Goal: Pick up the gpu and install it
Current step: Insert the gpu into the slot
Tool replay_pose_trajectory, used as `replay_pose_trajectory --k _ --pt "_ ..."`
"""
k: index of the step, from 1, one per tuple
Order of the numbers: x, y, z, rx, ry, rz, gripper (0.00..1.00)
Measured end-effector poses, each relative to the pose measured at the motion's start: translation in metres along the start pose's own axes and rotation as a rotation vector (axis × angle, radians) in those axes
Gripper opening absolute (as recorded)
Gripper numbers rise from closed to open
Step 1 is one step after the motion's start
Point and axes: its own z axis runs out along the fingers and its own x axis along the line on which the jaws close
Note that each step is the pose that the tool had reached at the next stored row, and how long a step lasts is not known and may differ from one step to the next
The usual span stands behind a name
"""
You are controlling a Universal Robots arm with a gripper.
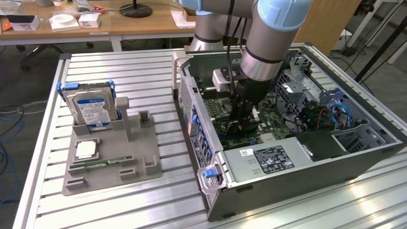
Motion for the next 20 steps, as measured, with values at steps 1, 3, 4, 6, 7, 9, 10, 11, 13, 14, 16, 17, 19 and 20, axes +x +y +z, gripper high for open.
replay_pose_trajectory --k 1,3,4,6,7,9,10,11,13,14,16,17,19,20 --pt "0.000 0.0001 -0.0044 0.0001 -0.0002 0.000 0.51" --pt "-0.001 0.0004 -0.0134 0.0000 -0.0002 -0.001 0.51" --pt "-0.001 0.0005 -0.0183 0.0000 -0.0002 -0.001 0.51" --pt "-0.001 0.0007 -0.0271 0.0001 -0.0003 -0.001 0.51" --pt "-0.001 0.0007 -0.0299 0.0000 -0.0003 -0.001 0.49" --pt "-0.001 0.0008 -0.0298 0.0001 -0.0007 -0.001 0.44" --pt "-0.001 0.0008 -0.0299 0.0001 -0.0007 -0.001 0.44" --pt "-0.001 0.0008 -0.0299 0.0001 -0.0007 -0.001 0.37" --pt "-0.001 0.0008 -0.0299 0.0000 -0.0006 -0.001 0.26" --pt "-0.001 0.0007 -0.0299 0.0000 -0.0006 -0.001 0.26" --pt "-0.001 0.0008 -0.0299 0.0001 -0.0006 -0.001 0.20" --pt "-0.001 0.0008 -0.0299 0.0000 -0.0006 -0.001 0.14" --pt "-0.001 0.0007 -0.0299 0.0000 -0.0005 -0.001 0.11" --pt "-0.001 0.0007 -0.0299 0.0000 -0.0006 -0.001 0.11"
